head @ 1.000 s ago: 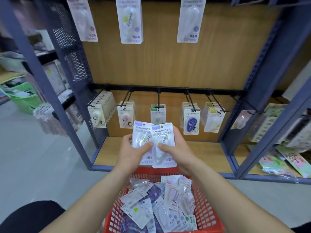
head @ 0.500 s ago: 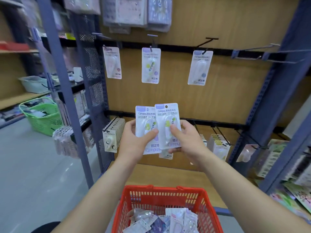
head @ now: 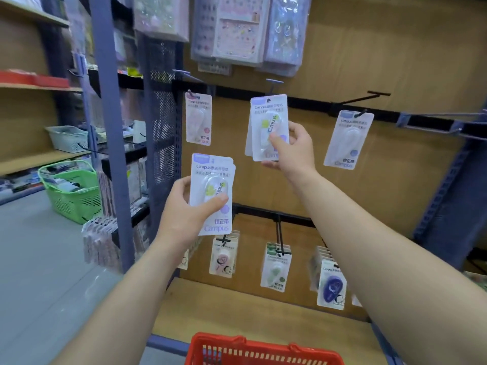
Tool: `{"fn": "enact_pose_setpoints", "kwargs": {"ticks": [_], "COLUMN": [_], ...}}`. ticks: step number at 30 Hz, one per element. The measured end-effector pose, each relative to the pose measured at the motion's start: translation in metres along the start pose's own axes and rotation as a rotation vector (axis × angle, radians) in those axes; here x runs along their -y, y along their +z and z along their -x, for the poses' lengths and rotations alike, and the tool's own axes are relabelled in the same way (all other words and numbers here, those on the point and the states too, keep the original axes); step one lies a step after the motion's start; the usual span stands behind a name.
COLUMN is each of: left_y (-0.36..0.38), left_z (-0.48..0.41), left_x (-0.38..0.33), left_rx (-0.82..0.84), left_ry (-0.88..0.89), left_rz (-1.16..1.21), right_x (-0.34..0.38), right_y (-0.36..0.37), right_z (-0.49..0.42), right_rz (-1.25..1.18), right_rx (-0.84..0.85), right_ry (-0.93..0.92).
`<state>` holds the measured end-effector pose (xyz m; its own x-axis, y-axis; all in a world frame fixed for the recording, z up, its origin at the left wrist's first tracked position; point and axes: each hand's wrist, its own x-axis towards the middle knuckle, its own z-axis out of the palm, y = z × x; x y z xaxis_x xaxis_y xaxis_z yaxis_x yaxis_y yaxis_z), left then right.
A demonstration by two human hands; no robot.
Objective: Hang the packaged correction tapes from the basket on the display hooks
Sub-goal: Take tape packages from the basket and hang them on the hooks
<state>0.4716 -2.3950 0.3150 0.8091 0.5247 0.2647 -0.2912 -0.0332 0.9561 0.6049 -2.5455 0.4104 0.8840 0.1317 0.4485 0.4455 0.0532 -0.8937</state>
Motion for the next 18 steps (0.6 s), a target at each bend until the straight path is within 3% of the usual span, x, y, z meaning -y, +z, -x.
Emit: {"fn": "enact_pose_setpoints", "kwargs": {"ticks": [10,13,15,18], "left_y": [-0.011,-0.012,-0.014,-0.016], "left_z": [-0.005,-0.004,-0.002,-0.002], "left_x": [0.01,0.013,0.014,0.018], "left_rx": [-0.021,-0.026,-0.034,-0.039], "left_ry": [0.002,-0.004,-0.013,-0.039], "left_rz": [0.046,0.038,0.034,0.05], "right_x": [-0.019,-0.026,-0.036,-0.05], "right_y": [0.009,0.005,0.005,0.012], "right_z": [-0.036,-0.031,-0.009,0.047], "right_rz": [0.054,0.353,0.499,0.248], "right_rx": [-0.081,-0.131,-0.175,0.083], "right_ry": [0.051,0.093,0.025,0.061]}}
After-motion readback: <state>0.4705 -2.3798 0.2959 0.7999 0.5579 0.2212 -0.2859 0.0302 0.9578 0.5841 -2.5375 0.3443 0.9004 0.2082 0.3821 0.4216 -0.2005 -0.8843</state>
